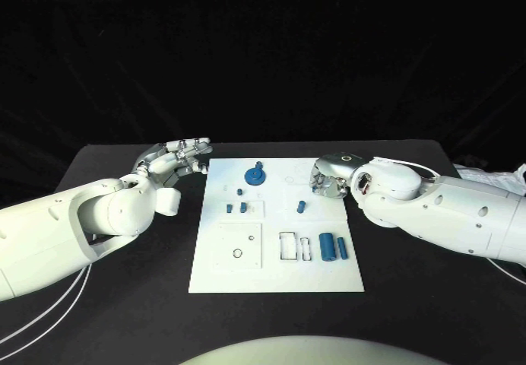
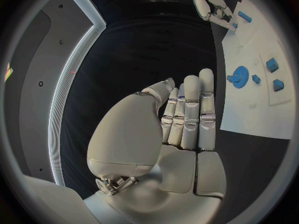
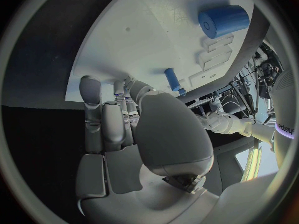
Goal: Assemble the parts on the task board
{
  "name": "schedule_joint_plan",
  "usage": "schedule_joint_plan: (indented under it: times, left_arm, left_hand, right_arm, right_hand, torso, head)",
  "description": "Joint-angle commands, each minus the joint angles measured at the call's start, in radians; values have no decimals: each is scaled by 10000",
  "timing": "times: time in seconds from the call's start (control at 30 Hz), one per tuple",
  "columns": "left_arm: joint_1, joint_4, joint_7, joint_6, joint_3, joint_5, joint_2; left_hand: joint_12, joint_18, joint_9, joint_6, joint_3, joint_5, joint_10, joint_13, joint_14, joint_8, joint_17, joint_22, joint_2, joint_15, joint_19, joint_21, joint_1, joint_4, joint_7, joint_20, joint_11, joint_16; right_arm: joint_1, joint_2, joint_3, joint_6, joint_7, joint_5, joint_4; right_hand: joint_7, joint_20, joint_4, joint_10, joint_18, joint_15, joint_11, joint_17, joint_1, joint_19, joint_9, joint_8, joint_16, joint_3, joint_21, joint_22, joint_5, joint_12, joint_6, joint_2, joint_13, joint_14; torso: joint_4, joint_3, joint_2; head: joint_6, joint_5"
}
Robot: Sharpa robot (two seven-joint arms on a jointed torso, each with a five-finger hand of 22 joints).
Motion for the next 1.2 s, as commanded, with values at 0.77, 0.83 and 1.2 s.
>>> schedule_joint_plan:
  times: [0.77,0.83,1.2]
  left_arm:
    - [3,-103,-144,118,8,-232,40]
    - [2,-106,-145,127,8,-232,47]
    - [2,-86,-168,178,8,-237,138]
  left_hand:
    - [96,185,-12,-156,-7,22,-182,14,-80,69,-31,-24,117,15,-60,-57,62,-140,24,11,23,-45]
    - [98,185,-12,-161,-9,20,-188,14,-81,70,-32,-25,117,16,-61,-58,63,-143,26,11,25,-44]
    - [98,185,-12,-161,-9,20,-188,14,-81,70,-32,-25,117,16,-61,-58,63,-143,26,11,25,-44]
  right_arm:
    - [255,-660,200,-1129,-20,400,1670]
    - [253,-632,200,-1231,47,472,1858]
    - [55,-163,195,-1335,255,228,2544]
  right_hand:
    - [-31,-44,146,79,-209,-99,-17,-54,-263,100,45,49,-3,-43,81,64,-28,-71,48,-57,-25,270]
    - [-29,-48,133,74,-210,-102,-18,-55,-242,108,46,47,-5,-24,91,78,-23,-72,45,-49,-26,270]
    - [-3,-58,67,54,-214,-102,-9,-36,-162,124,50,35,5,54,113,101,9,-75,32,-35,-27,274]
  torso:
    - [-11,8,-3]
    - [-11,2,-1]
    - [6,-25,0]
  head:
    - [99,-17]
    - [111,-12]
    - [49,242]
